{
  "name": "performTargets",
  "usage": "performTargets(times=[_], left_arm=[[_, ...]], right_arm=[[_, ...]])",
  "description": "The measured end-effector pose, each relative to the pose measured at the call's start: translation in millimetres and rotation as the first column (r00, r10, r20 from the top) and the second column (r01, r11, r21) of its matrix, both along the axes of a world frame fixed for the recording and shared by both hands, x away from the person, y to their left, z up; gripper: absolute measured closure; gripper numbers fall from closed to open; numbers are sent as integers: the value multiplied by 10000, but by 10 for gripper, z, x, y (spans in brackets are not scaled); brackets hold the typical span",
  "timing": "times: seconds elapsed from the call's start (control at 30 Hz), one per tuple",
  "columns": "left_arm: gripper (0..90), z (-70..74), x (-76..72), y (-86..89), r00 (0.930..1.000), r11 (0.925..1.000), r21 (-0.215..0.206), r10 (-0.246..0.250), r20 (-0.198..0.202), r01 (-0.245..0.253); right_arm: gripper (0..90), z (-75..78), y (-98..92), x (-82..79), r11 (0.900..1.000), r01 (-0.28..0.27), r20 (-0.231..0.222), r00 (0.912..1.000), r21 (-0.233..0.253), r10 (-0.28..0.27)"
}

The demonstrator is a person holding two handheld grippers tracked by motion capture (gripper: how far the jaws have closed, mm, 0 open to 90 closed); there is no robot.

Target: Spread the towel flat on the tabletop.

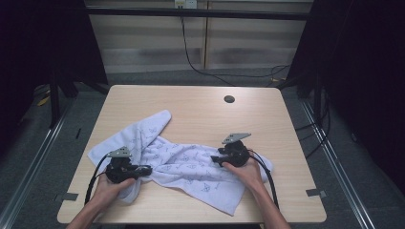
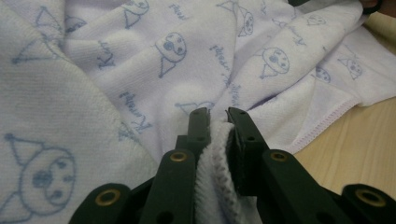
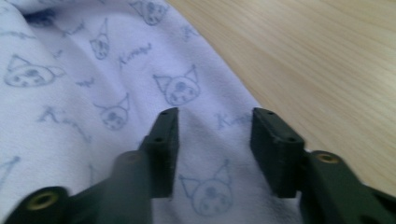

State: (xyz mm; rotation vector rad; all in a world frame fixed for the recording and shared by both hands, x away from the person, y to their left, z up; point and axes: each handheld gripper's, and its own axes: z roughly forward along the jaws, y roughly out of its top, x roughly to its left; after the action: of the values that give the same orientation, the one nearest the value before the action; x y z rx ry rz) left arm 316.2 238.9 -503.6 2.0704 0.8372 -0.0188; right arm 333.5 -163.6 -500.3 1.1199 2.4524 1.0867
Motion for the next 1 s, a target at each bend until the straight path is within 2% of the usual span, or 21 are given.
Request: performTargets(times=[0.07, 0.1, 0.2, 0.23, 0.3, 0.33, 0.37, 0.43, 0.5, 0.53, 0.57, 0.6, 0.63, 0.67, 0.73, 0.77, 0.83, 0.87, 0.93, 0.97, 1.0], left_arm=[[802, 4, 8, 14, 10000, 10000, 50, 66, 30, -66], [802, 4, 8, 14, 10000, 10000, 50, 66, 30, -66], [802, 10, 20, 69, 9997, 9997, 113, 224, 52, -225], [802, 10, 20, 69, 9997, 9997, 113, 224, 52, -225], [801, 13, 10, 84, 9996, 9995, 150, 271, 96, -272], [801, 13, 10, 84, 9996, 9995, 150, 271, 96, -272], [801, 17, 4, 73, 9993, 9992, 265, 290, 227, -296], [798, 19, 10, 58, 9993, 9992, 318, 253, 268, -262], [795, 16, 33, 58, 9994, 9993, 275, 259, 246, -265], [795, 16, 48, 56, 9993, 9992, 299, 260, 264, -268], [793, 16, 48, 56, 9993, 9992, 299, 260, 264, -268], [793, 20, 71, 52, 9992, 9989, 383, 259, 304, -270], [792, 31, 120, 45, 9986, 9980, 540, 317, 415, -339], [790, 31, 120, 45, 9986, 9980, 540, 317, 415, -339], [789, 29, 210, 36, 9972, 9966, 564, 582, 469, -608], [784, 27, 284, 19, 9955, 9951, 646, 708, 634, -748], [759, 41, 363, 10, 9885, 9896, 674, 1204, 914, -1268], [733, 43, 386, 17, 9841, 9870, 553, 1446, 1033, -1508], [685, 95, 399, 52, 9823, 9851, 234, 1681, 831, -1706], [640, 163, 363, 72, 9829, 9870, -139, 1607, 894, -1601], [628, 163, 363, 72, 9829, 9870, -139, 1607, 894, -1601]], right_arm=[[711, 7, -27, -21, 10000, 21, 70, 10000, -94, -21], [711, 7, -27, -21, 10000, 21, 70, 10000, -94, -21], [865, 28, -126, -126, 9999, -152, -261, 9995, -62, 150], [865, 28, -126, -126, 9999, -152, -261, 9995, -62, 150], [874, 45, -184, -311, 9994, -326, -485, 9983, -85, 321], [874, 45, -184, -311, 9994, -326, -485, 9983, -85, 321], [874, 49, -198, -384, 9991, -420, -572, 9975, -28, 417], [876, 44, -218, -645, 9977, -607, -830, 9945, 308, 631], [876, 53, -199, -826, 9962, -801, -962, 9919, 339, 831], [876, 50, -180, -905, 9944, -922, -1084, 9893, 526, 975], [876, 50, -180, -905, 9944, -922, -1084, 9893, 526, 975], [877, 50, -156, -979, 9926, -1055, -1174, 9867, 607, 1121], [877, 46, -80, -1124, 9862, -1368, -1477, 9776, 934, 1497], [877, 46, -80, -1124, 9862, -1368, -1477, 9776, 934, 1497], [876, 32, 3, -1196, 9775, -1691, -1648, 9681, 1261, 1888], [874, 34, 136, -1208, 9708, -2018, -1621, 9616, 1297, 2216], [871, 36, 235, -1154, 9688, -2090, -1638, 9594, 1334, 2295], [871, 38, 288, -1112, 9693, -2045, -1585, 9613, 1367, 2252], [872, 41, 390, -1012, 9698, -2088, -1303, 9657, 1258, 2248], [874, 43, 425, -959, 9706, -2025, -1195, 9686, 1299, 2180], [877, 48, 448, -902, 9726, -1881, -1193, 9715, 1369, 2047]])
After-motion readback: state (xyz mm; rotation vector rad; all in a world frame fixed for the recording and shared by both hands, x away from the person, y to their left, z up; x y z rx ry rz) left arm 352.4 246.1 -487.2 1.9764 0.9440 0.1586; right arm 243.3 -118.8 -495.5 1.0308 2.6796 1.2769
